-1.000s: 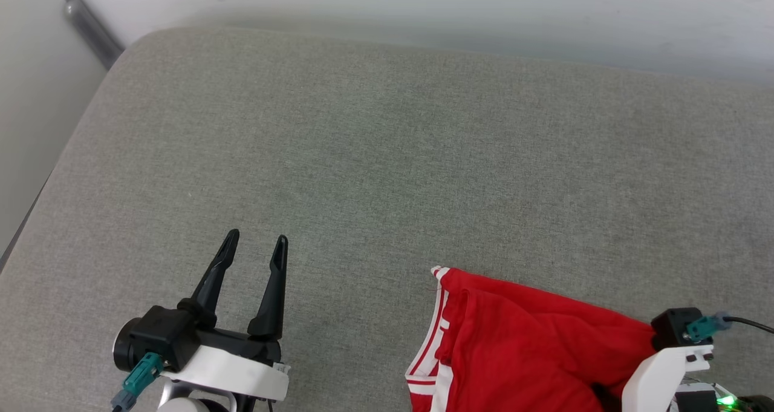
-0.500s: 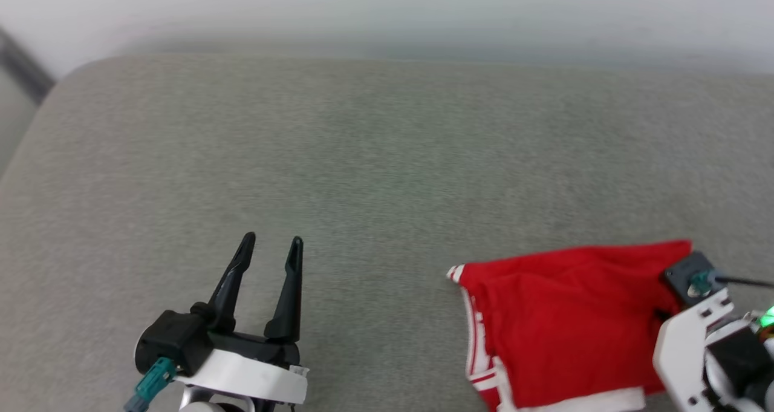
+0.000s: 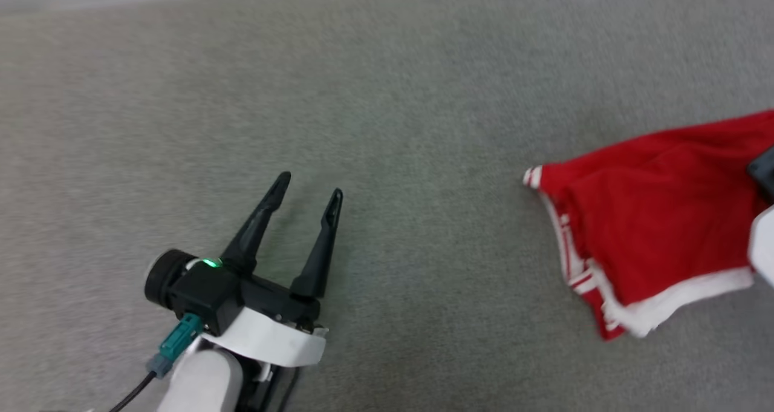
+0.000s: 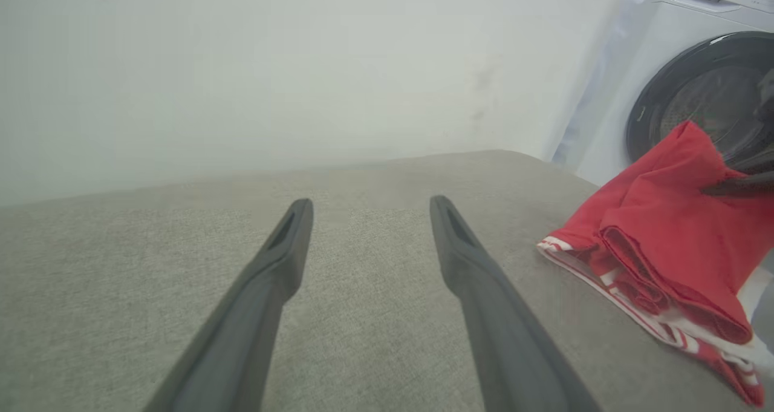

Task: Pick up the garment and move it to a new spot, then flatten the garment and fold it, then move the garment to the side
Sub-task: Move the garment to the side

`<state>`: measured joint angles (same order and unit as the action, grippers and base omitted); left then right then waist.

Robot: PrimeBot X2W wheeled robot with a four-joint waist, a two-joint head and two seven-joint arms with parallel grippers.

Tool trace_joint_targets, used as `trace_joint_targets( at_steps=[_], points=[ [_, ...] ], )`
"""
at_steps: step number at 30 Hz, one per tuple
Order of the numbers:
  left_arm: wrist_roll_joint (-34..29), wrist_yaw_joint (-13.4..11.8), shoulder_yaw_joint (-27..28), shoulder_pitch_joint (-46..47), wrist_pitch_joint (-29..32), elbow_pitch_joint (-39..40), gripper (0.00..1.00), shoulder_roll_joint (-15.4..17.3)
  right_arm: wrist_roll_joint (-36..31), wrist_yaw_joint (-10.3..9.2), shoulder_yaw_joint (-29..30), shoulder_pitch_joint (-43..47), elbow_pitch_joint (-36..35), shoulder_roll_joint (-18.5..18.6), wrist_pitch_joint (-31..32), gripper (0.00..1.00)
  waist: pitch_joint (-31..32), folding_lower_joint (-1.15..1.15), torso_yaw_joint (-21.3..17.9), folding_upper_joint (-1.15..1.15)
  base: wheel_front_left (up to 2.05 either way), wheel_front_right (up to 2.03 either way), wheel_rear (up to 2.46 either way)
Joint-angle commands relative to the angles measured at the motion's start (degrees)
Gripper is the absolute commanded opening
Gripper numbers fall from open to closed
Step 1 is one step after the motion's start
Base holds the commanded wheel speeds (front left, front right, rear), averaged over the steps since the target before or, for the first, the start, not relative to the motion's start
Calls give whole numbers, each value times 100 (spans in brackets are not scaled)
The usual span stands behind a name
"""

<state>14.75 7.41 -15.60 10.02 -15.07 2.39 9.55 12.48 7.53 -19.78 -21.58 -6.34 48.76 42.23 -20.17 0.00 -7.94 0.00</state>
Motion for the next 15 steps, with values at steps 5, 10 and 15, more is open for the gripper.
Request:
trace_joint_targets(
  at_steps=[5, 10, 15],
  points=[
    [-110, 7, -132, 343, -11, 88, 100, 321, -59, -10, -12, -711, 867, 401, -526, 0, -971, 0, -742, 0, 0, 0, 0],
    [-139, 7, -185, 417, -11, 220, 100, 568, -249, -10, 212, -962, 1812, 556, -1074, 0, -1293, 0, -880, 0, 0, 0, 0],
    [-143, 6, -176, 475, -9, 358, 100, 787, -362, -10, 543, -1160, 2599, 443, -1519, 0, -1560, 0, -874, 0, 0, 0, 0]
  ],
)
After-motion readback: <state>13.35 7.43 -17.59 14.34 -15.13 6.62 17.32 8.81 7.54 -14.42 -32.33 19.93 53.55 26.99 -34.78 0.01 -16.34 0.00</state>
